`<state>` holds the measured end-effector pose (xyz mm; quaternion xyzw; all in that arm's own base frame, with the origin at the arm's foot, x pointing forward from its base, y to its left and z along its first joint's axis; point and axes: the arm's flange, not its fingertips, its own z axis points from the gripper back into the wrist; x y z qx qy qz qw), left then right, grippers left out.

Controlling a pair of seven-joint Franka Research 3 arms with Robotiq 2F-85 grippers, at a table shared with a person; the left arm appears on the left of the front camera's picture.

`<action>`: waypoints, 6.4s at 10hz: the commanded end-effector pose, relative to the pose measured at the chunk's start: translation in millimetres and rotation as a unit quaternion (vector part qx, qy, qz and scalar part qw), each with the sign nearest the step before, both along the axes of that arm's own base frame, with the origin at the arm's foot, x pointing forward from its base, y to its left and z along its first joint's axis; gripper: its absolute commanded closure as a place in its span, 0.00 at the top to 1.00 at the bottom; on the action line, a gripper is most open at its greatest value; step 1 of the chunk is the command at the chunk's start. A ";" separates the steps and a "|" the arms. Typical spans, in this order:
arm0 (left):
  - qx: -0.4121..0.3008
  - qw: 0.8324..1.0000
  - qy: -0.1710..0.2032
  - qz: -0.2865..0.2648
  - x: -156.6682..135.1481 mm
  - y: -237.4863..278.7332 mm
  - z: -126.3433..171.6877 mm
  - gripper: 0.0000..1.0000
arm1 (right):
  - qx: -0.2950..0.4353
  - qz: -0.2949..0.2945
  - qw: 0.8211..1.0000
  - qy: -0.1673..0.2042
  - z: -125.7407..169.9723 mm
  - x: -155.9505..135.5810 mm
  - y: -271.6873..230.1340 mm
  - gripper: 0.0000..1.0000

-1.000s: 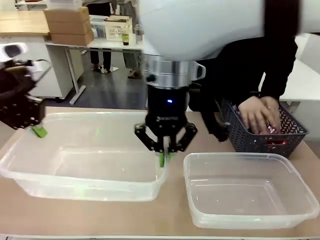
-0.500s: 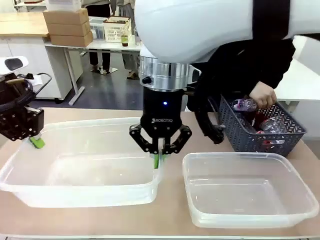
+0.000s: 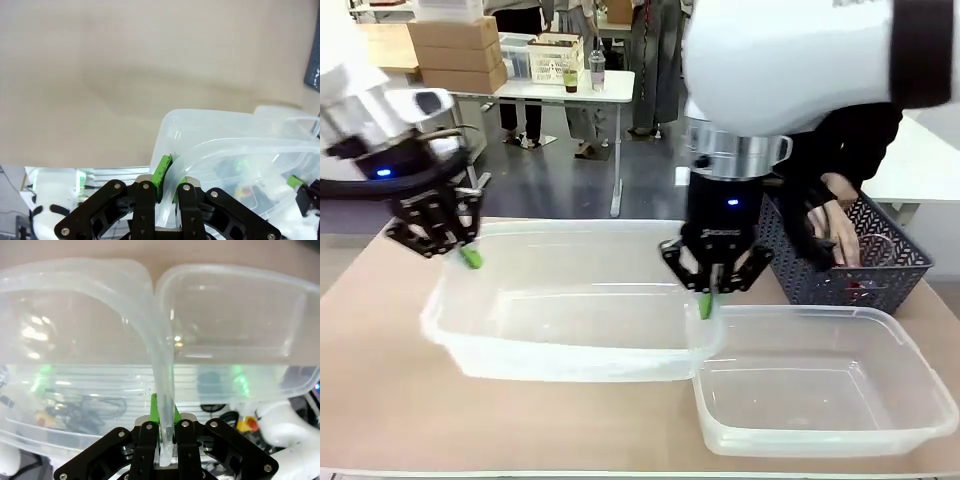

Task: Sort the waste into each basket.
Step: Pick up the Organizing box on the left side of the table and lift it, then offer the picked Organizing box to the human.

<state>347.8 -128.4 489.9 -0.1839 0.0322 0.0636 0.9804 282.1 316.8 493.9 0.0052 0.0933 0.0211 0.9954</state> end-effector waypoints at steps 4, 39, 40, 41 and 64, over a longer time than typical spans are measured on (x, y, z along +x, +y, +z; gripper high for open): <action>0.021 1.000 -0.014 0.018 47.3 -101.0 10.8 0.06 | 0.056 0.001 0.998 0.027 6.0 -20.5 -51.7 0.05; 0.044 0.996 -0.074 0.020 19.4 -79.7 -5.0 0.06 | -0.013 -0.184 0.983 0.002 -6.7 -6.5 -52.5 0.05; 0.044 0.996 -0.074 0.020 19.4 -79.7 -5.0 0.06 | -0.013 -0.184 0.983 0.002 -6.7 -6.5 -52.5 0.05; 0.044 0.996 -0.074 0.020 19.4 -79.7 -5.0 0.06 | -0.013 -0.184 0.983 0.002 -6.7 -6.5 -52.5 0.05; 0.044 0.996 -0.074 0.020 19.4 -79.7 -5.0 0.06 | -0.013 -0.184 0.983 0.002 -6.7 -6.5 -52.5 0.05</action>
